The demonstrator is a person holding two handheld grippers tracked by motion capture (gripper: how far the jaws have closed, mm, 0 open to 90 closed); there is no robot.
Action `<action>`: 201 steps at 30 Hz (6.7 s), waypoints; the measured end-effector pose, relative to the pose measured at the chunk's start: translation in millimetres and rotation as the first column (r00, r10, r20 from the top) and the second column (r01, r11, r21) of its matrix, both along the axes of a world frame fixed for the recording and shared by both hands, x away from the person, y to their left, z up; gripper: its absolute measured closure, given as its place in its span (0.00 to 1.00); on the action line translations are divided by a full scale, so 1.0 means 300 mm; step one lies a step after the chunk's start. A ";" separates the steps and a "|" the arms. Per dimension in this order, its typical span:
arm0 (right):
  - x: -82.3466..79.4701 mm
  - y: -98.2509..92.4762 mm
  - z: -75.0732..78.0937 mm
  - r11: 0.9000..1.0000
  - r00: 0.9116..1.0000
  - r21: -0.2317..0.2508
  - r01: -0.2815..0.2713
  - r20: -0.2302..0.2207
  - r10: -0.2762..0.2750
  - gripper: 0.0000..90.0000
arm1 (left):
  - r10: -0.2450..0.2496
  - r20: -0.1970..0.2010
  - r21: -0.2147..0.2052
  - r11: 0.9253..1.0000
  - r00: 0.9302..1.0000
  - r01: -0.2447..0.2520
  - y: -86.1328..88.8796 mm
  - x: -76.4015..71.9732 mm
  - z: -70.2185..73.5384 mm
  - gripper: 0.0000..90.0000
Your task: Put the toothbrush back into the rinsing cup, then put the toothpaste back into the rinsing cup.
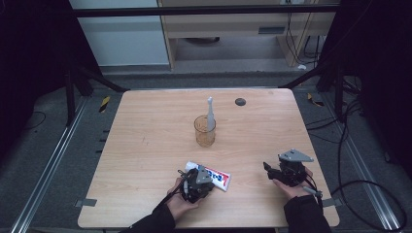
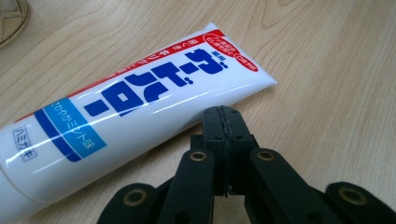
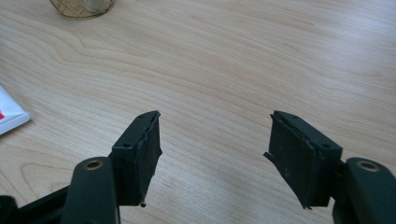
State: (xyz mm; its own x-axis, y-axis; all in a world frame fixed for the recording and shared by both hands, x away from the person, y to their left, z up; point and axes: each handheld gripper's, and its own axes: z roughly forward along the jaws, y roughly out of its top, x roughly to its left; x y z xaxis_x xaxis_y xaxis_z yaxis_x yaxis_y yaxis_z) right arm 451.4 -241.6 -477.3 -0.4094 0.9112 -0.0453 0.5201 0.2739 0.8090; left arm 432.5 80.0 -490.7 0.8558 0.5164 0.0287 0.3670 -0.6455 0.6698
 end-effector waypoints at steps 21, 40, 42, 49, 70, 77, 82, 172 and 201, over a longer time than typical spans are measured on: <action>0.002 0.004 0.000 1.000 1.000 -0.004 0.002 0.001 -0.002 0.38 | 0.176 0.053 -0.073 0.982 0.983 -0.172 0.174 0.174 0.176 1.00; 0.005 0.006 -0.003 1.000 1.000 -0.006 -0.005 -0.003 0.004 0.38 | 0.168 -0.024 0.017 0.986 0.986 -0.167 0.172 0.286 0.100 1.00; 0.005 0.006 -0.002 1.000 1.000 -0.005 -0.004 -0.003 0.004 0.38 | 0.167 -0.025 0.018 0.986 0.986 -0.166 0.176 0.282 0.101 1.00; 0.005 0.006 -0.004 1.000 1.000 -0.010 -0.007 -0.003 0.007 0.38 | 0.165 -0.027 0.016 0.986 0.986 -0.165 0.188 0.267 0.097 1.00; 0.001 0.000 -0.004 1.000 1.000 0.002 -0.003 -0.006 0.003 0.38 | 0.149 -0.037 0.013 0.989 0.988 -0.149 0.226 0.176 0.098 1.00; -0.001 -0.001 -0.001 1.000 1.000 0.001 -0.004 -0.003 0.004 0.38 | 0.146 -0.035 0.013 0.989 0.989 -0.146 0.228 0.146 0.098 1.00; -0.001 -0.002 -0.001 1.000 1.000 -0.003 -0.005 -0.001 0.005 0.38 | 0.140 -0.036 0.012 0.990 0.990 -0.140 0.227 0.121 0.098 1.00; 0.021 0.000 -0.003 1.000 1.000 -0.017 -0.012 -0.022 0.011 0.37 | 0.027 -0.159 0.158 0.987 0.987 -0.002 -0.005 0.224 0.150 0.46; 0.026 0.007 -0.008 0.999 0.999 -0.028 -0.027 -0.031 0.026 0.37 | 0.027 -0.215 0.223 0.975 0.976 0.022 -0.053 0.253 0.098 0.46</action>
